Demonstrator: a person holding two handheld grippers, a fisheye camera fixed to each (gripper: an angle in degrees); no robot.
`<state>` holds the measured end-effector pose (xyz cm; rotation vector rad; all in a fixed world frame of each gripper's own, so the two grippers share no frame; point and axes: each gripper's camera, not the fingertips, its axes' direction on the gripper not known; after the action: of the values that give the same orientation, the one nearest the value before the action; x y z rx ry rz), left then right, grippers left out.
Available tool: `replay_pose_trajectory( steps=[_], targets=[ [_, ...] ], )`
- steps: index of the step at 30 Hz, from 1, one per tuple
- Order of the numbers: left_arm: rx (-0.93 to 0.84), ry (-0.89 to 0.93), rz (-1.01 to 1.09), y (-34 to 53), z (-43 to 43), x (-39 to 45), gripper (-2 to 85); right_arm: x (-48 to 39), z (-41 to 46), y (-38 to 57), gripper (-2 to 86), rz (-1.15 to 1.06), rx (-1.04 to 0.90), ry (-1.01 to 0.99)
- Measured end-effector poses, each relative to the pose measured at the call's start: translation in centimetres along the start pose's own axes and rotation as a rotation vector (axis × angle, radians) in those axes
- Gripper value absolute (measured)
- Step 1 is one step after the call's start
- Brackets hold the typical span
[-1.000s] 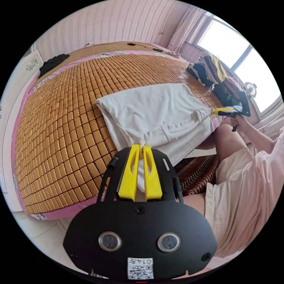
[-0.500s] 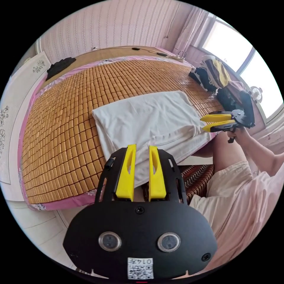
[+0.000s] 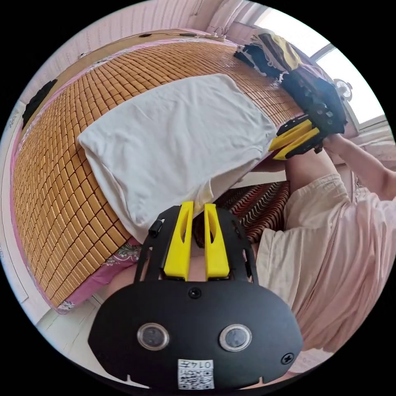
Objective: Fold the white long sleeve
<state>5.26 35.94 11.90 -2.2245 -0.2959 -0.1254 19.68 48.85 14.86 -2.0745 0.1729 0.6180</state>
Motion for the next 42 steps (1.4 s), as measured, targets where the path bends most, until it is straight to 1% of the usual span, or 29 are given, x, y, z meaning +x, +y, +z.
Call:
replay_pose_trajectory(
  steps=[1,3,8,10,14,16,18,20,21,23,25,28,31,34,38,41,42],
  targets=[
    [-0.016,0.006,0.013,0.1,0.0,0.3,5.9,-0.4,0.5,-0.3,6.3,-0.008,-0.038,0.005],
    [-0.076,-0.014,0.046,0.2,-0.3,1.7,6.3,-1.2,0.7,-1.0,5.6,-0.024,-0.052,0.036],
    [-0.073,-0.103,0.088,-0.2,-1.2,4.9,5.8,-3.1,-0.6,-4.5,1.5,-0.058,0.042,0.107],
    [-0.048,-0.119,0.113,-1.2,-0.8,6.6,5.3,-3.3,-1.0,-7.5,0.4,-0.056,0.081,0.222],
    [0.003,-0.055,0.141,-5.1,2.5,10.0,1.3,-1.5,-1.8,-13.6,-0.1,-0.023,0.116,0.347],
    [0.021,-0.043,0.149,-6.6,4.0,11.1,0.2,0.7,-1.8,-18.0,-0.2,0.025,0.082,0.368],
    [0.017,-0.073,0.171,-7.9,5.9,12.3,-0.4,2.0,-1.3,-20.9,-0.3,0.041,0.05,0.408],
    [0.0,-0.101,0.188,-8.4,7.1,13.1,-0.6,3.1,0.0,-23.0,-0.3,0.042,-0.016,0.44],
    [-0.008,-0.11,0.204,-8.6,7.7,13.6,-0.7,3.9,1.7,-24.1,-0.3,0.043,-0.11,0.431],
    [-0.014,-0.136,0.232,-8.7,8.0,14.5,-0.8,3.7,2.3,-24.7,-0.4,0.011,-0.109,0.44],
    [-0.019,-0.158,0.257,-8.8,8.3,15.4,-0.8,2.9,2.8,-25.7,-0.4,-0.053,-0.179,0.489],
    [-0.015,-0.173,0.281,-8.8,8.9,16.3,-0.8,3.0,2.3,-27.2,-0.4,-0.069,-0.252,0.46],
    [-0.006,-0.173,0.289,-8.7,9.2,17.0,-0.9,3.4,0.9,-28.4,-0.4,-0.068,-0.206,0.477],
    [0.003,-0.164,0.277,-8.6,9.4,17.6,-1.0,4.7,2.3,-29.4,-0.3,-0.062,-0.272,0.496],
    [0.001,-0.164,0.284,-8.7,9.9,18.5,-1.0,5.6,2.1,-29.7,-0.3,-0.066,-0.304,0.473],
    [0.004,-0.164,0.292,-8.6,10.2,19.0,-0.9,7.1,0.7,-28.9,-0.3,-0.021,-0.265,0.387],
    [0.004,-0.166,0.296,-8.6,10.3,19.2,-0.9,7.7,-0.4,-28.0,-0.3,0.013,-0.197,0.355]
  ],
)
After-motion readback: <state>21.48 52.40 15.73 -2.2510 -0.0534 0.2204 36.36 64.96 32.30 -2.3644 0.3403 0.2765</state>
